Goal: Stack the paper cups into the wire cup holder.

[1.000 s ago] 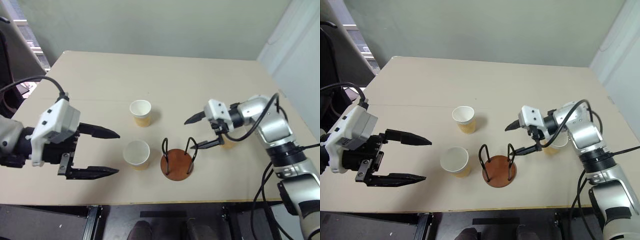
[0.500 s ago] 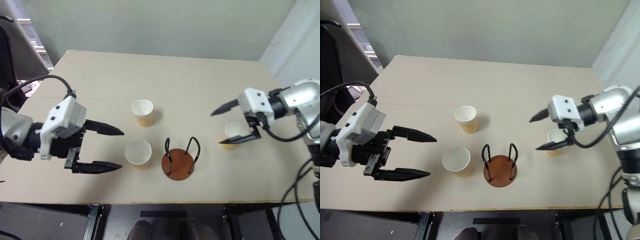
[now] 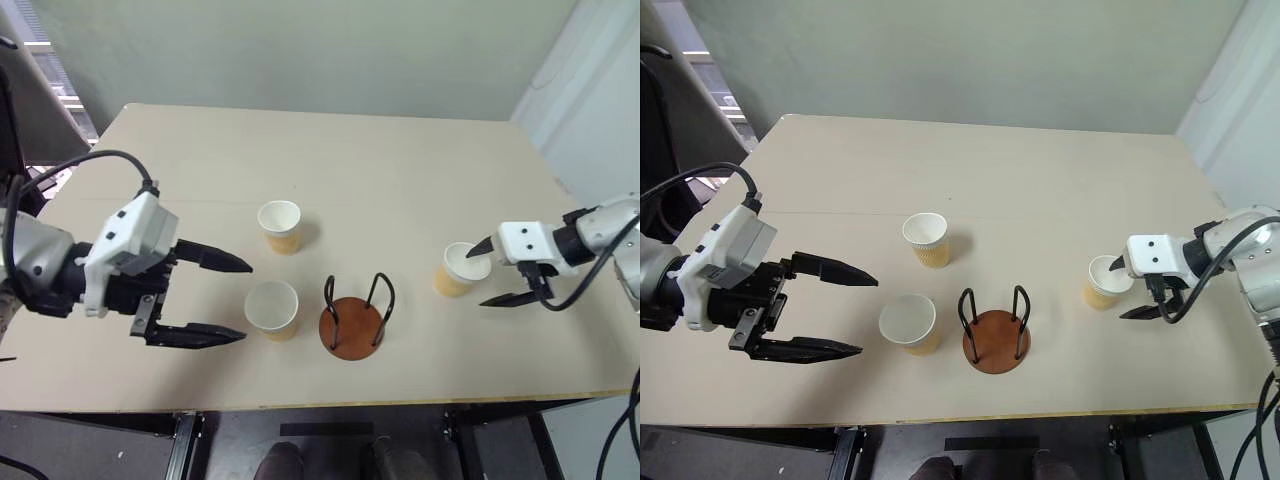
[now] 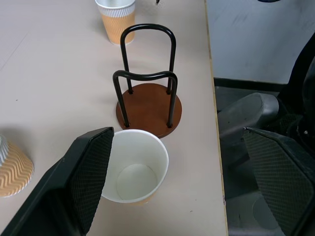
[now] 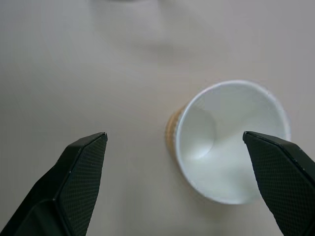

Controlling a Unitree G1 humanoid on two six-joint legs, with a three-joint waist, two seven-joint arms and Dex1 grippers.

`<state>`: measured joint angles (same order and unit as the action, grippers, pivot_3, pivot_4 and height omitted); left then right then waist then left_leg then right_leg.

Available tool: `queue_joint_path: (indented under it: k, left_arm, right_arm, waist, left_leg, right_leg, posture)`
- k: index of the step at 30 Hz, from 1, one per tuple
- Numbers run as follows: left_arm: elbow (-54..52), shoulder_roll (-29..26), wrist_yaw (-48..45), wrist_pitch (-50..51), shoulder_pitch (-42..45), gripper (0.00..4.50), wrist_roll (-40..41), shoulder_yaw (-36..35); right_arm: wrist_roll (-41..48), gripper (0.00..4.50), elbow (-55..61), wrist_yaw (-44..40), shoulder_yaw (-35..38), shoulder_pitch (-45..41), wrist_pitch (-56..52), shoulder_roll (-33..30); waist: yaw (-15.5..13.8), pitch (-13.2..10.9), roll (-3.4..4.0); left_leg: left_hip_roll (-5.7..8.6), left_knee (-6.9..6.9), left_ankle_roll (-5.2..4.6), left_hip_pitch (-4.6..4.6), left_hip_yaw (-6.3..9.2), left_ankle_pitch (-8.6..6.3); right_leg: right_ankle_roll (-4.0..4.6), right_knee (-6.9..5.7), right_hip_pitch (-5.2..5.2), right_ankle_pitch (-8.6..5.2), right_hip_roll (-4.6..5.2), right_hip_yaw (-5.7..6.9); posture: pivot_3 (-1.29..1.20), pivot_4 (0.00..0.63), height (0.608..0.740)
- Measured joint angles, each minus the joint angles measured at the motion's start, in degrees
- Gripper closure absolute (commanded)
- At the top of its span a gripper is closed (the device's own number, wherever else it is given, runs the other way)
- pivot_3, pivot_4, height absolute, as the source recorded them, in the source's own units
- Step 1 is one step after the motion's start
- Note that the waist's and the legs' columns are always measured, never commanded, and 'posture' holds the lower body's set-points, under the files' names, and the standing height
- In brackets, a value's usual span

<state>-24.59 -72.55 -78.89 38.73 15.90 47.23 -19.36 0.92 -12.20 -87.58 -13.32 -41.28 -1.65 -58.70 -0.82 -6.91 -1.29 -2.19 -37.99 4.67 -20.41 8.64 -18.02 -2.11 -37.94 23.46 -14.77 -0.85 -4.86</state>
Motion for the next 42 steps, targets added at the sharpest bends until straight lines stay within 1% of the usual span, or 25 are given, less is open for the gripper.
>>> queue_joint_path:
  k: [2, 3, 5, 11, 12, 13, 15, 16, 21, 24, 28, 30, 32, 36, 39, 42]
  left_arm:
    - [-0.1, 0.1, 0.4, 0.0, -0.1, 0.00, 0.0, -0.1]
    - [-0.2, 0.1, 0.5, 0.0, -0.3, 0.00, 0.0, -0.2]
    - [-0.5, 0.2, 0.8, 0.1, -1.0, 0.00, 0.1, -0.5]
    - [-1.4, 0.5, 1.6, 0.6, -2.8, 0.00, 0.1, -2.9]
    - [-1.6, 0.5, 1.7, 0.6, -3.1, 0.00, 0.2, -3.2]
    - [-1.8, 0.5, 1.7, 0.7, -3.5, 0.00, 0.2, -3.5]
    - [-1.9, 0.5, 1.8, 0.9, -3.7, 0.00, 0.2, -3.6]
    - [-1.9, 0.5, 1.8, 1.1, -3.8, 0.00, 0.3, -3.6]
    - [-2.0, 0.7, 2.0, 1.2, -3.8, 0.00, 0.3, -3.6]
    - [-2.0, 0.8, 2.1, 1.2, -3.8, 0.00, 0.3, -3.6]
    - [-2.1, 0.9, 2.8, 1.2, -3.8, 0.00, 0.2, -3.6]
    - [-2.0, 0.9, 2.9, 1.2, -3.7, 0.00, 0.2, -3.6]
    - [-2.0, 1.0, 3.0, 1.2, -3.5, 0.00, 0.2, -3.6]
    - [-2.0, 1.2, 3.2, 1.1, -3.0, 0.00, 0.2, -3.4]
    - [-2.0, 1.3, 3.2, 1.1, -2.8, 0.00, 0.2, -3.2]
    - [-2.2, 1.5, 3.5, 1.2, -2.8, 0.00, 0.2, -3.2]
  right_arm:
    - [-2.2, 0.02, -2.5, 0.8, -1.6, -0.4, 2.0, 1.3]
    - [-3.1, 0.18, -3.5, 1.1, -2.0, -0.4, 2.9, 1.7]
    - [-4.5, 0.64, -4.9, 1.1, -3.2, -0.6, 4.4, 2.3]
    - [-5.7, 2.72, -6.0, 1.0, -3.7, -1.9, 6.4, 3.1]
    - [-5.8, 3.12, -6.3, 0.9, -3.7, -2.3, 6.6, 3.2]
    - [-5.8, 3.41, -6.6, 0.8, -3.7, -2.7, 6.9, 3.3]
    - [-5.7, 4.19, -7.0, -0.2, -3.7, -3.7, 7.2, 3.3]
    - [-5.5, 4.45, -7.0, -1.1, -3.7, -3.9, 7.2, 3.2]
    - [-1.8, 4.45, -5.2, -4.2, -3.7, -4.2, 6.0, 2.4]
    - [3.4, 4.45, -3.0, -4.5, -3.7, -6.1, 3.8, 1.4]
    - [15.1, 4.45, 2.8, -4.7, -3.7, -13.8, -2.2, 0.2]
    - [18.5, 4.45, 5.2, -4.7, -3.1, -17.1, -4.0, 0.6]
    - [20.3, 4.45, 8.2, -4.7, -2.9, -18.5, -5.0, 3.0]
    - [20.9, 4.45, 12.4, -4.7, -3.9, -18.3, -6.6, 6.6]
    - [21.4, 4.45, 15.5, -4.7, -5.1, -18.0, -7.3, 7.5]
    - [21.4, 4.45, 16.2, -4.7, -5.6, -17.0, -7.7, 8.0]
  waist:
    - [0.0, 0.0, 0.00]
    - [0.0, 0.0, 0.01]
    - [0.0, 0.0, 0.02]
    - [-0.1, 0.0, 0.02]
    - [-0.1, 0.0, 0.02]
    - [-0.1, 0.0, 0.02]
    - [-0.1, 0.0, 0.02]
    - [-0.1, 0.0, 0.02]
    - [-0.1, 0.0, 0.02]
    - [-0.1, 0.0, 0.04]
    - [0.2, -0.1, 0.10]
    - [0.2, 0.0, 0.07]
    - [0.3, 0.0, 0.04]
    - [0.1, 0.0, 0.06]
    - [0.0, 0.0, 0.05]
    - [0.0, 0.0, 0.05]
  left_leg:
    - [-0.01, 0.00, 0.00, 0.00, 0.01, 0.00]
    - [-0.01, 0.00, 0.00, -0.02, 0.01, 0.00]
    - [-0.01, 0.02, 0.00, -0.03, 0.01, 0.00]
    - [0.00, 0.01, 0.00, -0.04, -0.01, 0.00]
    - [0.00, 0.01, 0.00, -0.04, -0.01, 0.00]
    - [-0.01, 0.01, 0.00, -0.03, -0.01, 0.00]
    - [0.00, 0.02, 0.01, -0.03, 0.00, 0.00]
    - [0.00, 0.01, 0.01, -0.04, 0.00, 0.00]
    - [0.02, 0.00, 0.03, -0.06, -0.02, 0.01]
    - [0.02, 0.03, 0.05, -0.04, -0.05, 0.02]
    - [-0.02, 0.05, 0.06, -0.03, -0.11, 0.03]
    - [-0.02, 0.04, 0.06, -0.03, -0.08, 0.03]
    - [-0.02, 0.02, 0.06, -0.03, -0.07, 0.03]
    - [0.02, -0.02, 0.06, -0.09, 0.00, 0.03]
    - [0.02, -0.02, 0.06, -0.10, 0.02, 0.03]
    - [0.03, -0.03, 0.06, -0.10, 0.01, 0.03]
  right_leg:
    - [0.00, 0.00, 0.00, 0.00, 0.00, 0.01]
    - [0.00, 0.00, 0.02, 0.00, 0.00, 0.01]
    - [0.00, 0.01, 0.02, 0.00, 0.00, 0.01]
    - [0.00, 0.03, 0.01, 0.00, 0.02, 0.01]
    - [0.00, 0.02, 0.01, 0.00, 0.01, 0.01]
    - [0.00, 0.02, 0.01, 0.00, 0.00, 0.02]
    - [0.00, 0.02, 0.01, 0.00, 0.00, 0.02]
    - [0.00, 0.03, 0.01, 0.00, 0.00, 0.02]
    - [0.00, 0.03, 0.01, 0.00, 0.01, 0.02]
    - [0.00, 0.03, 0.01, 0.00, -0.01, 0.01]
    - [0.01, 0.05, 0.02, -0.01, -0.10, -0.04]
    - [0.02, 0.06, 0.00, -0.01, -0.12, -0.03]
    - [0.02, 0.06, -0.01, -0.01, -0.12, -0.03]
    - [0.02, 0.05, 0.01, -0.01, -0.10, -0.02]
    - [0.02, 0.07, 0.00, -0.01, -0.10, -0.01]
    - [0.02, 0.08, -0.01, -0.01, -0.09, -0.01]
  posture:
    - [0.00, 0.150, 0.740]
    - [0.00, 0.150, 0.740]
    - [0.00, 0.150, 0.740]
    - [0.00, 0.150, 0.740]
    - [0.00, 0.150, 0.740]
    - [0.00, 0.150, 0.740]
    - [0.00, 0.150, 0.740]
    - [0.00, 0.150, 0.740]
    - [0.00, 0.150, 0.740]
    - [0.00, 0.150, 0.740]
    - [0.00, 0.150, 0.740]
    - [0.00, 0.150, 0.740]
    - [0.00, 0.150, 0.740]
    - [0.00, 0.150, 0.740]
    - [0.00, 0.150, 0.740]
    - [0.00, 0.150, 0.740]
